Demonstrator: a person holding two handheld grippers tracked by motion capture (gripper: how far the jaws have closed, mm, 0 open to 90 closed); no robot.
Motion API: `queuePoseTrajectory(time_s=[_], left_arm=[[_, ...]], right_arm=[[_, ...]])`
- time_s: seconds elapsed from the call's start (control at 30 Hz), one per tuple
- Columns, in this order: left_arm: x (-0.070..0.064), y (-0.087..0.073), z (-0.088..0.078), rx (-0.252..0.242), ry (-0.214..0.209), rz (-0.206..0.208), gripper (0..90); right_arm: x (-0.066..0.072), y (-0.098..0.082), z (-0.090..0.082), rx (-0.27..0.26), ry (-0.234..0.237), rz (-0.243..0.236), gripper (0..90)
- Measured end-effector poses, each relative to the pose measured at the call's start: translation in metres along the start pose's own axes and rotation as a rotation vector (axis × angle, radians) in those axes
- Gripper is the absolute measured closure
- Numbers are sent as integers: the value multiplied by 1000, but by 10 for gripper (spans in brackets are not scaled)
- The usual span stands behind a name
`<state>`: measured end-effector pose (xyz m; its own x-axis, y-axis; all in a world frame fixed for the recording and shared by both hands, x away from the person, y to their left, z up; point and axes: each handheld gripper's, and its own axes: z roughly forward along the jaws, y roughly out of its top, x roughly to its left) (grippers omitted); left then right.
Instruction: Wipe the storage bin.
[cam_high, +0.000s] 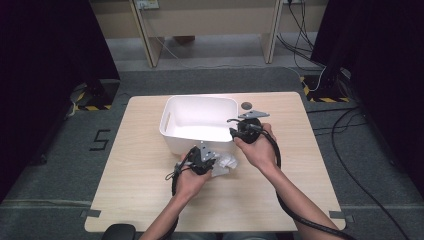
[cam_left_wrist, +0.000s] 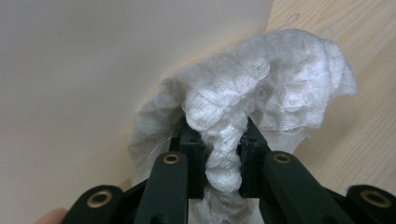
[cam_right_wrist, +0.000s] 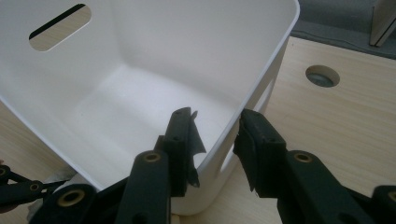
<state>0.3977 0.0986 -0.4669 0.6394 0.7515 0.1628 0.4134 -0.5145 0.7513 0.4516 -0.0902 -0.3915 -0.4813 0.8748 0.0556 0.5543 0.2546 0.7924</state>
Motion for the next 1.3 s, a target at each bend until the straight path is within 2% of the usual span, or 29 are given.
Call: queuePoseTrajectory(time_s=[0.6, 0.73, 0.97, 1.0, 1.03, 1.13, 1.3], left_arm=[[-9, 22, -16, -59, 4, -10, 766], [-10, 28, -20, -62, 1, 5, 766], [-13, 32, -22, -81, 5, 5, 766], [-13, 34, -22, -85, 10, 22, 766], [-14, 34, -23, -77, 4, 14, 765], [-15, 38, -24, -90, 9, 33, 765], [-18, 39, -23, -92, 10, 15, 766]], right_arm=[[1, 0, 0, 2, -5, 1, 659], [1, 1, 1, 1, -5, 1, 659], [0, 1, 1, 1, -7, 0, 659], [0, 1, 1, 0, -7, 0, 659], [0, 1, 1, -1, -6, 1, 659], [1, 1, 1, 1, -8, 2, 659], [0, 1, 1, -1, -7, 5, 659]])
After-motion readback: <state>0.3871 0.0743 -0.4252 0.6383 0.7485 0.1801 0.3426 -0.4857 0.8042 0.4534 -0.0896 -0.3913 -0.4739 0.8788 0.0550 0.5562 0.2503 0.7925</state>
